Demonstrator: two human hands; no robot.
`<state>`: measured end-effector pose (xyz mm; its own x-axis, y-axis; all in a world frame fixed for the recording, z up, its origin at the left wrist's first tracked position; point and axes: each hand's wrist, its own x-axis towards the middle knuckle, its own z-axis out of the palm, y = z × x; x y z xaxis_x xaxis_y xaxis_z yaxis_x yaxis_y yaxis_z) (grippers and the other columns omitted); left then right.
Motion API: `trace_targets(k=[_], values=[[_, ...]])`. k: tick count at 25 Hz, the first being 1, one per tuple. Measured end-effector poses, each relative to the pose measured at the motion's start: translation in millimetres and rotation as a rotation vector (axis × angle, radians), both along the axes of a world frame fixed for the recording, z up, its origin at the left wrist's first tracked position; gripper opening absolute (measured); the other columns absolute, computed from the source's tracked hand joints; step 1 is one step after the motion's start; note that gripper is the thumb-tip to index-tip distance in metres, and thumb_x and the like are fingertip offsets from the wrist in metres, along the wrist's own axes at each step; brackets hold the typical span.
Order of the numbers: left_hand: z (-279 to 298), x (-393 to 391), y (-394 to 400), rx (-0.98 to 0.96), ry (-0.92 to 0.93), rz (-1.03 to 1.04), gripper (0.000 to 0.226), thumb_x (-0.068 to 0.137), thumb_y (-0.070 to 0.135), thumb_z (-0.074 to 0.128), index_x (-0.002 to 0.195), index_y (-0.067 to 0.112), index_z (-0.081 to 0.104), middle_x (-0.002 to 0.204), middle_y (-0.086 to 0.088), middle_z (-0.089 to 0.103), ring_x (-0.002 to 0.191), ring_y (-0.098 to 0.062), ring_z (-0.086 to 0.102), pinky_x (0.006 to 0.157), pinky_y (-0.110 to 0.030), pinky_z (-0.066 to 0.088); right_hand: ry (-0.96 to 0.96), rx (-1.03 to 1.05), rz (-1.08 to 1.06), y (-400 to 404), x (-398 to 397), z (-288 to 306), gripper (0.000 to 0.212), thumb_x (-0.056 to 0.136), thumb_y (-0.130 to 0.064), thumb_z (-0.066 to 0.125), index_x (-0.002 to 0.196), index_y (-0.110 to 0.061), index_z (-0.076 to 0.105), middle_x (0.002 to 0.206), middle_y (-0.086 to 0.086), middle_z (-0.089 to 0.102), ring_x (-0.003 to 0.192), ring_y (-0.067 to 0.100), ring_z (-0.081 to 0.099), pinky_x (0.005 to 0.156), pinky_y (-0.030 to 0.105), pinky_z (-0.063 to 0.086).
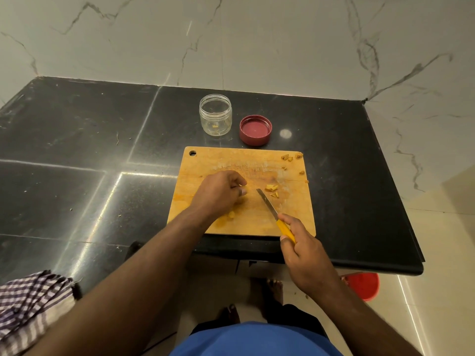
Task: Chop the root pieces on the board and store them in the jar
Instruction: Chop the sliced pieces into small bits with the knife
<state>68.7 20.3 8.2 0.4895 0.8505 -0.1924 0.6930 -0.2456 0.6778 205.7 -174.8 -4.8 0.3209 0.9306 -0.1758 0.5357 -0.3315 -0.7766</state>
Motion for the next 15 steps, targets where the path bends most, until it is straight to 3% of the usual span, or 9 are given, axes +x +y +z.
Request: trace_targets(k=[9,15], values=[[-10.8,14.0,14.3,0.108,0.221,-0.058,0.026,0.090,0.034,0.074,0.115,0.027,0.075,0.111,0.005,0.073,0.107,-0.017,0.061,0.092,-0.042,0.056,0.019,-0.003,-0.045,-0.3,6.2,3.0,0.043,0.102,-0.019,0.042,0.143,-0.034,0.038,0.081,-0.005,0.058,0.056,0.003,0.049,0.047,0.021,0.039],[-12.9,18.5,10.2,0.149,0.203,-0.015,0.023,0.087,0.035,0.075,0.108,0.027,0.076,0.104,0.006,0.074,0.101,-0.015,0.063,0.088,-0.040,0.057,0.016,-0.004,-0.026,5.4,4.4,6.5,0.043,0.102,-0.018,0.042,0.143,-0.033,0.038,0.082,-0.007,0.057,0.056,0.001,0.049,0.046,0.019,0.037]])
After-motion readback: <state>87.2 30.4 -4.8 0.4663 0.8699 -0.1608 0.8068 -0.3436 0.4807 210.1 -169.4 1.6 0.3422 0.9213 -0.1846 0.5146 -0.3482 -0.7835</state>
